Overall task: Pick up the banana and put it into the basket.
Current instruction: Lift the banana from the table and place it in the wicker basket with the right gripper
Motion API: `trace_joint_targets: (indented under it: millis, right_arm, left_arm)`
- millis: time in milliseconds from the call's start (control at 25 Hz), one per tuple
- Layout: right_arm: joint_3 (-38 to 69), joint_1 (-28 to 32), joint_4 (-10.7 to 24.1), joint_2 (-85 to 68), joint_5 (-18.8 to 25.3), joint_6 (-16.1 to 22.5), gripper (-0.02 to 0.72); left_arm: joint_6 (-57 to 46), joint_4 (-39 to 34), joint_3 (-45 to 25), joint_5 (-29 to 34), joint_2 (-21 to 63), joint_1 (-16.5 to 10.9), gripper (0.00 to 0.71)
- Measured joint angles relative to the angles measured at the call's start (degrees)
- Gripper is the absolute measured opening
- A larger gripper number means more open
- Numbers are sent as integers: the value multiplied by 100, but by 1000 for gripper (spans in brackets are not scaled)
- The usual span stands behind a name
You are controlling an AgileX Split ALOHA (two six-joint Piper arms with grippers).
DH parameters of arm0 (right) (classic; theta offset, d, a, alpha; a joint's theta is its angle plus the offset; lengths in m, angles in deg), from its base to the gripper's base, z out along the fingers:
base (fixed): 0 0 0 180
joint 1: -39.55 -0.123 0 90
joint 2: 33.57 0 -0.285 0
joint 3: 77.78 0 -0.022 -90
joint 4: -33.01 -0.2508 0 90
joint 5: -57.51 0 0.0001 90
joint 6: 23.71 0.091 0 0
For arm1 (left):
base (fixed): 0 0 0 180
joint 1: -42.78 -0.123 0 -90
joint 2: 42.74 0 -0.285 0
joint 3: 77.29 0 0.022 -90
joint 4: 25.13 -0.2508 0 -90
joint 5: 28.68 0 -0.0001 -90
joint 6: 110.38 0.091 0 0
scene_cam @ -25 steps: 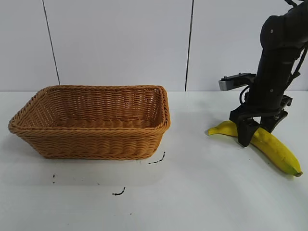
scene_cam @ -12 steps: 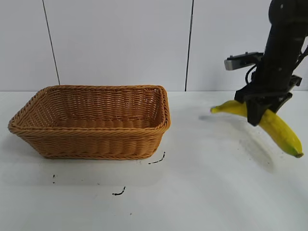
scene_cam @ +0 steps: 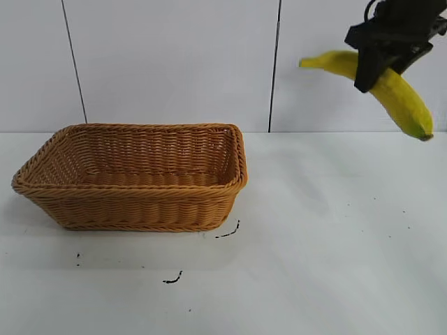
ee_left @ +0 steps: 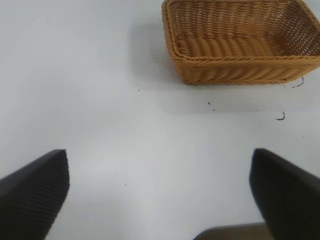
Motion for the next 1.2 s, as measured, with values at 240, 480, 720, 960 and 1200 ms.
trace_joint_targets:
  millis: [240, 480, 720, 960, 1200]
  right_arm:
    - [-969, -820, 29, 399, 0, -68, 321]
    - [-1552, -1912, 428, 691, -152, -359, 321]
    - [-1569, -2901, 796, 829, -966, -916, 321]
    - [-1588, -3509, 1135, 1118, -2011, -1569, 321]
    - [-1588, -3579, 1450, 1713, -2266, -1717, 321]
  left_arm:
    - [0, 0, 0, 0, 0, 0, 695]
    - [0, 0, 0, 0, 0, 0, 695]
    - [0, 0, 0, 0, 0, 0, 695]
    - [0, 0, 0, 0, 0, 0, 695]
    - [0, 0, 0, 0, 0, 0, 695]
